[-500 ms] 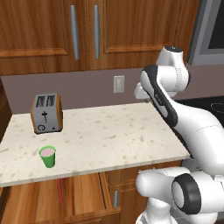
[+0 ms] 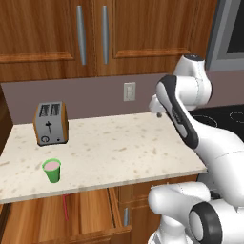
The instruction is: Pick up the straw from the left drawer and put it inside the smoothie cup.
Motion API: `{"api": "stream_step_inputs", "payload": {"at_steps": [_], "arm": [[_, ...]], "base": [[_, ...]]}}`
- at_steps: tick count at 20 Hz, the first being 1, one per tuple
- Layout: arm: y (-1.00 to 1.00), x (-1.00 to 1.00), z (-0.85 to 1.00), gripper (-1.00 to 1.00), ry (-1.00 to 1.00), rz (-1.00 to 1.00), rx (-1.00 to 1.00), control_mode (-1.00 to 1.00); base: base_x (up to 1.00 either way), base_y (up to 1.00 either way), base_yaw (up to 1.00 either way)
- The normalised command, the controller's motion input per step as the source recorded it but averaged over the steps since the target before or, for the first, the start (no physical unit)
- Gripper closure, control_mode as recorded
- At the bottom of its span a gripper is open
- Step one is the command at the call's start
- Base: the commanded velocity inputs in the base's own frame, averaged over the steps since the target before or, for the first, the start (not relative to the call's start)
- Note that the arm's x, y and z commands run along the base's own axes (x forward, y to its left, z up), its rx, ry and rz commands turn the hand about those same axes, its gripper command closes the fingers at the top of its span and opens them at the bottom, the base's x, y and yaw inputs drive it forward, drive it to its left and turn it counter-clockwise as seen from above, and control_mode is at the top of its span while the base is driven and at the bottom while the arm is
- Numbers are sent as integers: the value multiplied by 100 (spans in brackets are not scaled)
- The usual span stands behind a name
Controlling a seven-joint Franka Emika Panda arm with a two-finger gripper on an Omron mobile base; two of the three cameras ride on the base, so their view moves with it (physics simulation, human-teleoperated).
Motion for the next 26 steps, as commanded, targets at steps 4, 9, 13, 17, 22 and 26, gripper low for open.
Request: {"api": "stream_step_inputs", "payload": {"at_steps": [4,9,13,17,22,26], "arm": [[0,-34,-28,-100,0,0,0,-100],[0,-17,-34,-100,0,0,0,-100],[0,0,-25,-100,0,0,0,-100],[0,0,-15,-100,0,0,0,-100],[0,0,-8,-100,0,0,0,-100],[0,3,-3,-100,0,0,0,-100]], "base": [[0,0,0],[0,0,0],[0,0,0],[0,0,0],[0,0,0],[0,0,0]]}}
